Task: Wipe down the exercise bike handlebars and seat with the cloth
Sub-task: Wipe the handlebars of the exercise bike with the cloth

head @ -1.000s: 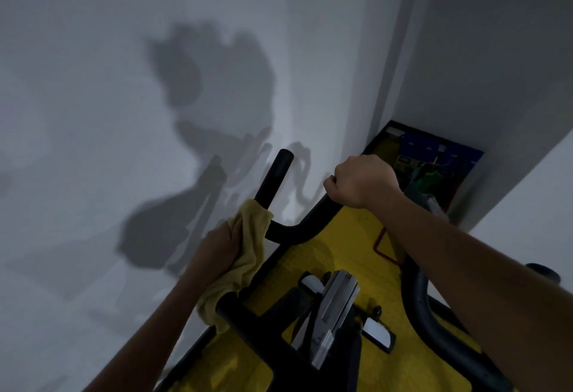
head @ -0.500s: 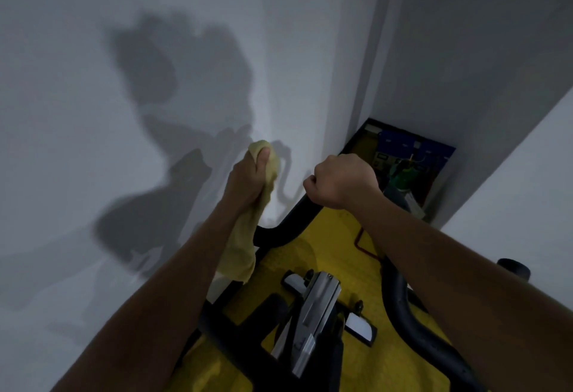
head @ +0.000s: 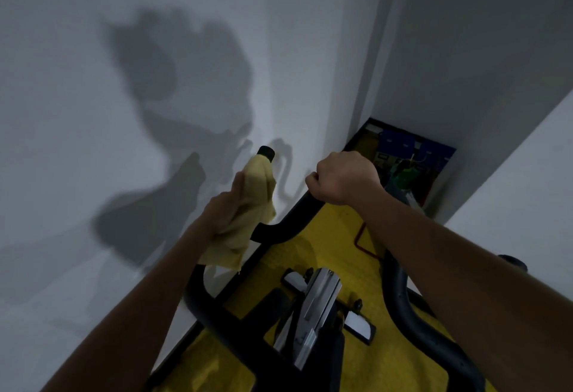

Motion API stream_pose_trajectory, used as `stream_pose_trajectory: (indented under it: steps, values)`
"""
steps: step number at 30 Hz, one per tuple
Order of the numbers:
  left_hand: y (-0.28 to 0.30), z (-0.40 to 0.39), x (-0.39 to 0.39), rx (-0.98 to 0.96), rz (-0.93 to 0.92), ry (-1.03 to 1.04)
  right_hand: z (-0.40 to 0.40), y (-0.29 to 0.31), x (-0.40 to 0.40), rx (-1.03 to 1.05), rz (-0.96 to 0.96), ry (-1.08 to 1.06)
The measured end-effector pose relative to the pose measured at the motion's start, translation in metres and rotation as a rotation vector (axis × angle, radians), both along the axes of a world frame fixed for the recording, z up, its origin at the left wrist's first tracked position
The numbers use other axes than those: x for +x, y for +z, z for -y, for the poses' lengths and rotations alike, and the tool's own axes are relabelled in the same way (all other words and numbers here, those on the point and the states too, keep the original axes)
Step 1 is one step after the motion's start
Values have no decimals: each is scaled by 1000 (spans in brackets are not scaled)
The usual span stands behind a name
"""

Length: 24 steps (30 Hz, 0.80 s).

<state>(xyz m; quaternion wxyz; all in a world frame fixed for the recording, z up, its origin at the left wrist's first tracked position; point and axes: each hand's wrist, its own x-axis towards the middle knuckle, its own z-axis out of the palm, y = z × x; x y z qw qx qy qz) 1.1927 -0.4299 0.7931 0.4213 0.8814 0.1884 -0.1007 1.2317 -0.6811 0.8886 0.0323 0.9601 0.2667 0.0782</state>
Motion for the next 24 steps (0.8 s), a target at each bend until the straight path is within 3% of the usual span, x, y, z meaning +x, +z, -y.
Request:
stream_pose_trajectory:
  steps: [3, 6, 8, 10, 14, 21, 24]
  values:
    - [-11, -17, -32, 204, -66, -110, 0, -1, 0, 4, 10, 3]
    - [-29, -31, -59, 280, 63, -81, -1, -2, 0, -10, 14, 7]
    - [-26, -27, -63, 207, 71, 30, -2, -3, 1, -10, 17, 3]
    - [-19, -21, -54, 221, 54, 6, -2, -3, 1, -9, 20, 0]
    - [-5, 3, -23, 124, 153, -55, -3, -2, 1, -5, 31, 5]
    - [15, 36, 39, 145, 434, 77, -3, -1, 0, -6, 36, -1]
    - [25, 39, 50, 80, 435, 53, -2, -1, 0, -1, 42, -4]
